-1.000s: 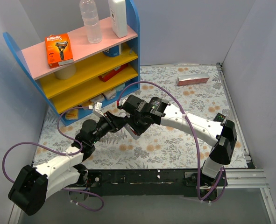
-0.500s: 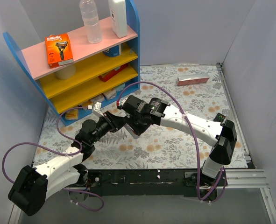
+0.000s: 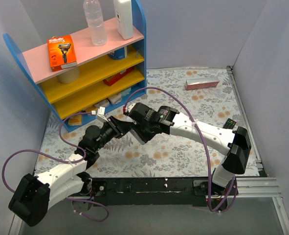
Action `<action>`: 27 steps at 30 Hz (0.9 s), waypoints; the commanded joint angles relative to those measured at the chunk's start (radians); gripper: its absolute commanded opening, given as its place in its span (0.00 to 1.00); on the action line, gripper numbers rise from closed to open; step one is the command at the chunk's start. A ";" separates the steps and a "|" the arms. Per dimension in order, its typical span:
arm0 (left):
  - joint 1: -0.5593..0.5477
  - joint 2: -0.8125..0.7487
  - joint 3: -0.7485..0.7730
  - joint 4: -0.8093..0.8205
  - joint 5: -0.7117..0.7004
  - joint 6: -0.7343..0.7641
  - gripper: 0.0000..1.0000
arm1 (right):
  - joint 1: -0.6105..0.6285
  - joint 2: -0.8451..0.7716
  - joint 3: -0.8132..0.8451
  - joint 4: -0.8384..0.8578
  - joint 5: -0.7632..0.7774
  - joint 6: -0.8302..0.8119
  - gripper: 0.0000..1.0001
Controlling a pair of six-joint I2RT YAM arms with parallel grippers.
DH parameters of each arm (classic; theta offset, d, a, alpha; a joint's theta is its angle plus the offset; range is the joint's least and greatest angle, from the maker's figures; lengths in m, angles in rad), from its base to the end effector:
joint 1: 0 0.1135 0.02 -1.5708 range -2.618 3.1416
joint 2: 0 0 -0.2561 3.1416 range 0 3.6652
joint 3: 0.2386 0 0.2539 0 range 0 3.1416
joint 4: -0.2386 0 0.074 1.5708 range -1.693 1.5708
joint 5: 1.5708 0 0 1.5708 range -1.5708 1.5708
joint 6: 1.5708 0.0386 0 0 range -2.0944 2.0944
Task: Load the batteries into the remote control
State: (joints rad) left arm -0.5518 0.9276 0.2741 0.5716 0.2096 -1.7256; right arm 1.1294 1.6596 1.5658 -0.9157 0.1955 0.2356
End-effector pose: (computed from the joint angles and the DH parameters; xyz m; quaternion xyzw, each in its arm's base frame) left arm 0.1747 -0.1170 0.2069 -0.3460 0.6483 -0.6441 0.2123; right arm 0.1578 0.3164 0.3105 -0.3889 0.8741 0.1011 0.2731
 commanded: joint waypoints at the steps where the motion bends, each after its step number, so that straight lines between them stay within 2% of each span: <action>1: -0.008 -0.030 0.028 0.013 0.070 0.023 0.00 | 0.001 -0.049 0.026 0.083 0.053 -0.015 0.11; 6: -0.008 -0.050 0.030 -0.016 0.077 0.063 0.00 | 0.003 -0.026 0.077 0.035 0.044 -0.030 0.11; 20: -0.008 -0.047 0.033 -0.015 0.073 0.080 0.00 | 0.001 -0.011 0.115 0.067 -0.080 -0.010 0.10; 27: -0.008 -0.056 0.031 -0.033 0.065 0.083 0.00 | 0.001 -0.011 0.116 0.038 0.021 0.019 0.08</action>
State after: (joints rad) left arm -0.5510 0.8951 0.2764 0.5594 0.2222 -1.6558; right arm 1.1324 1.6520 1.6215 -0.9615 0.1524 0.2329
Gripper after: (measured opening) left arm 0.258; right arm 0.357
